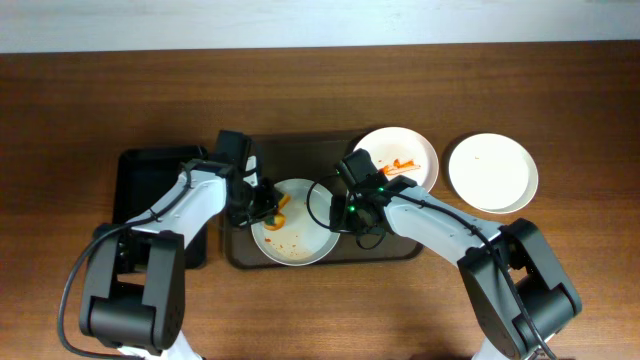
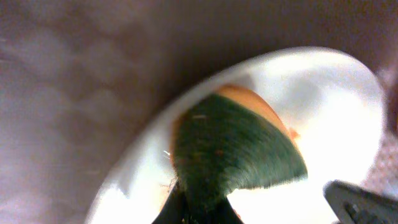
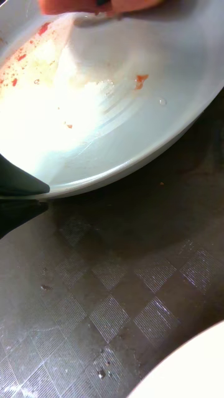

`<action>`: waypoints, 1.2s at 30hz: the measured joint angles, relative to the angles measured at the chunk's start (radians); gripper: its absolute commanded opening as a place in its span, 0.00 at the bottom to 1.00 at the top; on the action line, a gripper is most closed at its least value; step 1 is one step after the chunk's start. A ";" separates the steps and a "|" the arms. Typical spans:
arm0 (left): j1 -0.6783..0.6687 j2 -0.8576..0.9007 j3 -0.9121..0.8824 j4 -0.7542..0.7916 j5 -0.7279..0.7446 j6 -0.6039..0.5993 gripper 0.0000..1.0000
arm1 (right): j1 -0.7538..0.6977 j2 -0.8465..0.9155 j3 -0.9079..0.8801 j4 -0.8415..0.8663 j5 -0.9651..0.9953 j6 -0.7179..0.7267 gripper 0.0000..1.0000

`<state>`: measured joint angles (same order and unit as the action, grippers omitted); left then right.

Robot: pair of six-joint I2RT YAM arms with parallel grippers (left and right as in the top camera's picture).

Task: Clean dirty plates on tray and stack at the side

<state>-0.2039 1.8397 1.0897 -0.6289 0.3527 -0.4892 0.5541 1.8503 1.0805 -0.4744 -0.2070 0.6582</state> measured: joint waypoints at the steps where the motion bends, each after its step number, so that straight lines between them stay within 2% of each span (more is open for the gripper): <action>1: -0.011 -0.001 0.000 0.002 0.015 0.005 0.00 | 0.000 0.000 0.000 0.000 0.000 0.000 0.04; 9: -0.154 -0.001 -0.001 0.094 0.111 0.000 0.00 | 0.000 0.000 0.000 -0.005 0.000 0.002 0.04; 14: -0.156 0.018 -0.001 0.162 0.153 -0.013 0.00 | 0.000 0.000 0.000 -0.008 0.000 0.004 0.04; 26: -0.136 0.095 0.000 0.161 0.220 -0.072 0.00 | -0.001 0.000 0.000 -0.012 0.000 0.015 0.04; 32: -0.024 0.089 0.008 0.073 0.206 -0.068 0.00 | -0.001 0.000 0.000 -0.014 0.000 0.015 0.04; 35: 0.027 0.077 0.015 -0.058 0.186 -0.061 0.00 | -0.001 0.000 0.000 -0.014 0.000 0.014 0.04; 36: 0.030 0.073 0.016 -0.148 0.173 -0.049 0.00 | -0.001 0.000 0.000 -0.014 0.000 0.015 0.04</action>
<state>-0.1738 1.9129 1.1053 -0.7769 0.5255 -0.5385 0.5533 1.8503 1.0805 -0.4889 -0.2070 0.6735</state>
